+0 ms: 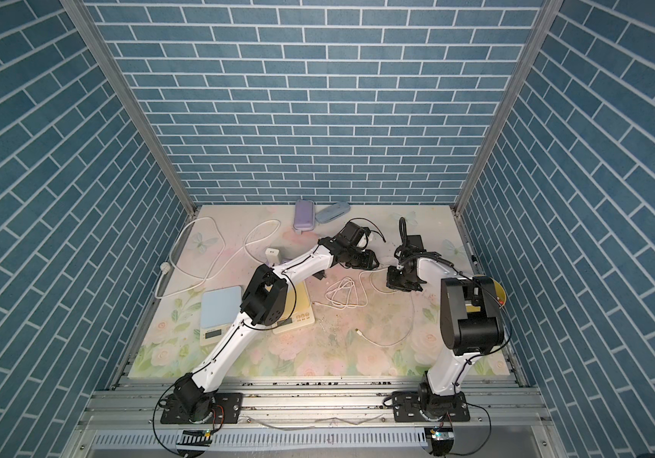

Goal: Charge the electronic scale
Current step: Pick up the charging cable from the center of the board.

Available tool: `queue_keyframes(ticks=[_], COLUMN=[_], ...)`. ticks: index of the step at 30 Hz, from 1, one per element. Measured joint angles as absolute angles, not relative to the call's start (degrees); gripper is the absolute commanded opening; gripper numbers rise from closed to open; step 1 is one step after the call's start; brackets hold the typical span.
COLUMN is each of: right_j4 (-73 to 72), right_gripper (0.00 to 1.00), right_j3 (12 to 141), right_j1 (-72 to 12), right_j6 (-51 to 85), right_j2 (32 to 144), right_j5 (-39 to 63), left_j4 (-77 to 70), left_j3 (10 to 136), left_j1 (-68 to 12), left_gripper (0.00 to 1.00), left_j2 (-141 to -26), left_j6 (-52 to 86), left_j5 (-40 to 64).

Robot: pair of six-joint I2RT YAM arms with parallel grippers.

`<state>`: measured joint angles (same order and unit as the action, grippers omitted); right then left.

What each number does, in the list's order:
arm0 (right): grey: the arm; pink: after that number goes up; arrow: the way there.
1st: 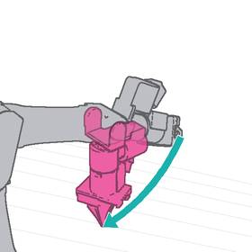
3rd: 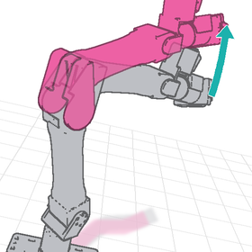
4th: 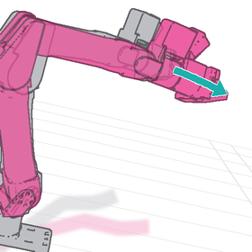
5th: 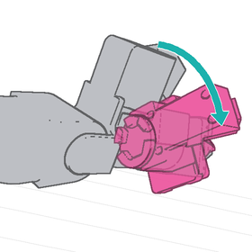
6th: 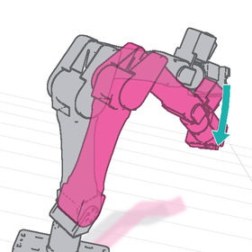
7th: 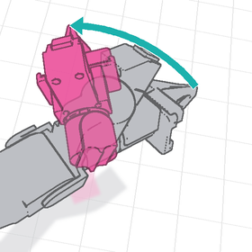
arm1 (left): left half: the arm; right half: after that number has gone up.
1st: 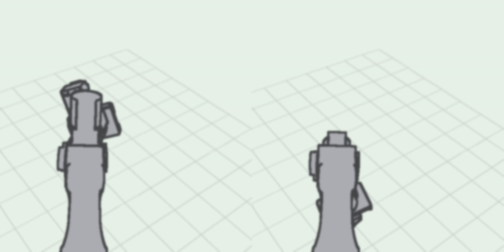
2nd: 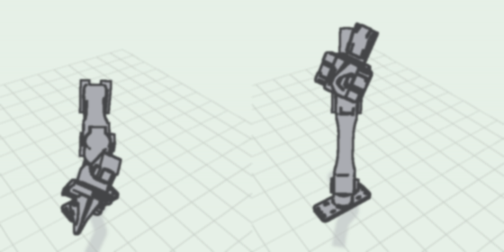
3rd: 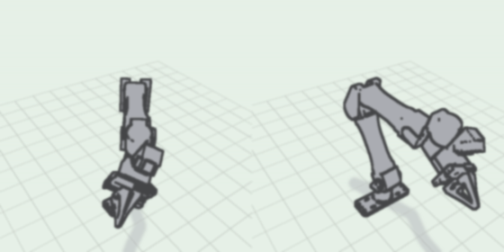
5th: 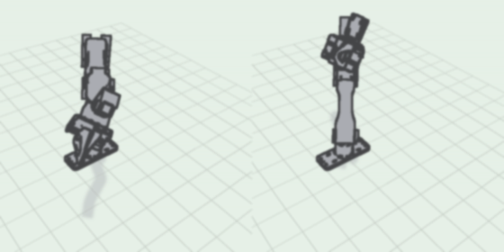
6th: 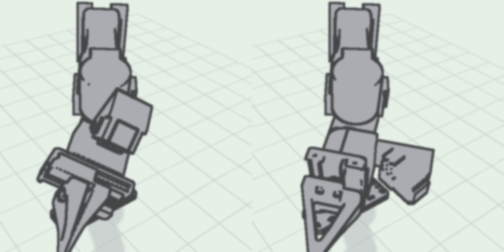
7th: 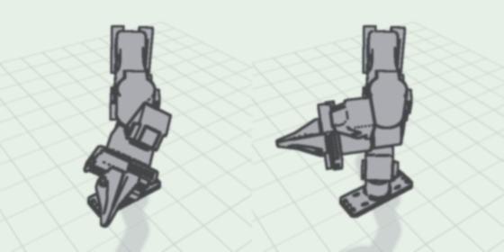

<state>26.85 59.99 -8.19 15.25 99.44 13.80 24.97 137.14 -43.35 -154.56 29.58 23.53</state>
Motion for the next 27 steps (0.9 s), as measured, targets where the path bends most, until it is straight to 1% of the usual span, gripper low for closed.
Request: queue_keyframes(ticks=[5,12,13,14,18,19,23,27], right_j4=[26.83,26.79,26.76,26.72,26.74,26.72,26.74,26.59], right_gripper=[0.32,0.32,0.32,0.32,0.32,0.32,0.32,0.35], right_j3=[59.13,58.72,58.72,58.72,58.70,58.65,58.02,57.89], right_j1=[-8.19,-8.19,-8.19,-8.19,-8.19,-8.19,-8.16,-7.92], right_j6=[15.25,15.27,15.29,15.31,15.90,16.19,16.71,16.75], right_j2=[99.04,95.77,95.53,95.33,94.89,94.59,91.33,84.07], right_j5=[13.80,13.50,13.47,13.45,13.13,12.95,11.38,8.84], left_j4=[23.64,23.68,23.81,23.99,24.49,24.29,24.14,25.19], left_j3=[138.85,138.85,138.85,138.85,138.45,138.28,137.21,134.74], left_j1=[-43.51,-44.14,-44.27,-44.38,-44.64,-44.66,-44.66,-44.51], left_gripper=[0.38,0.36,0.34,0.29,0.02,0.00,0.00,0.00], left_j2=[-156.05,-156.11,-156.11,-156.11,-156.11,-156.00,-155.24,-152.66], left_j6=[31.16,31.68,31.57,31.42,30.30,30.09,28.67,24.93], left_j5=[23.90,24.58,24.64,24.67,24.86,24.97,24.86,24.64])
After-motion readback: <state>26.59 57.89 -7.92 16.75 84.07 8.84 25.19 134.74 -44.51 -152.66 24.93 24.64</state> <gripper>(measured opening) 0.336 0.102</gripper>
